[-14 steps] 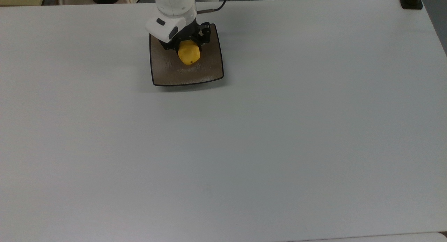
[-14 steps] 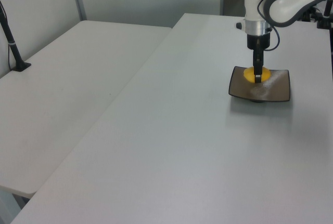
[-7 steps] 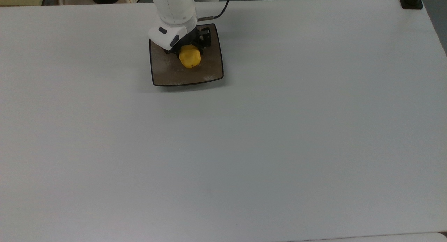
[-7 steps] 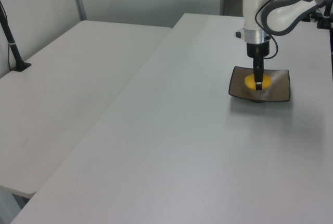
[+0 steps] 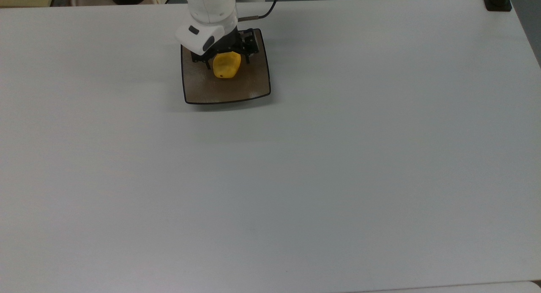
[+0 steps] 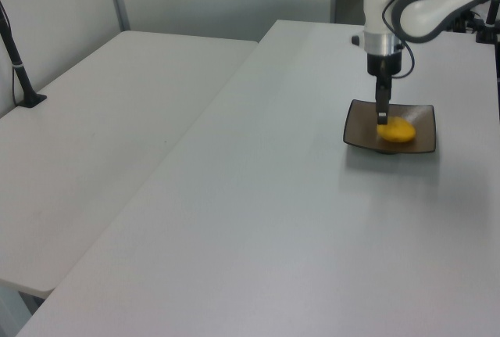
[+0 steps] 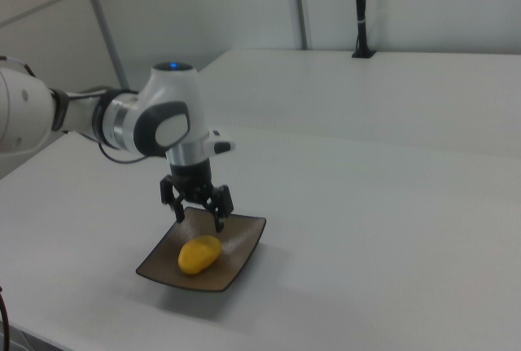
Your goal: Put potatoes on a ceramic plate
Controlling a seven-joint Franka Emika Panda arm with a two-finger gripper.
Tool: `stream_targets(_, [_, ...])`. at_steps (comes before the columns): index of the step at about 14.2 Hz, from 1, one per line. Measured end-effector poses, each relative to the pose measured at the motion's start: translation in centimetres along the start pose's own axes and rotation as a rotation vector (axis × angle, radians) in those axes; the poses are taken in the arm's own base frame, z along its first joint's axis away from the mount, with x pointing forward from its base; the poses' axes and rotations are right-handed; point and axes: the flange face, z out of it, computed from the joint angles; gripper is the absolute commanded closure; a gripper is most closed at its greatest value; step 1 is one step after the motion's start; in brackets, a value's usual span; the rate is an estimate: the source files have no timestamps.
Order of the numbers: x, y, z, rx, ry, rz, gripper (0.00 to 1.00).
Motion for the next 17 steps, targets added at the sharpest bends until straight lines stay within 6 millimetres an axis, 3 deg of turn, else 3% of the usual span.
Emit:
stream_targets(2, [0.5,-0.1,-3.9,-0.003,0.02,0.026,0.0])
stream_targets(7, [-0.1,-0.9,-16.4,-0.01,0.085,0.088,0.0])
stream_targets(9, [-0.4,-1.2,-19.4,-0.009,0.103,0.151,0.0])
stream_targets(12, [-0.8,-2.0,-22.4,-0.006,0.112,0.21,0.0])
stream_targets(17, [-1.7,-4.2,-24.2,-0.005,0.12,0.249,0.0])
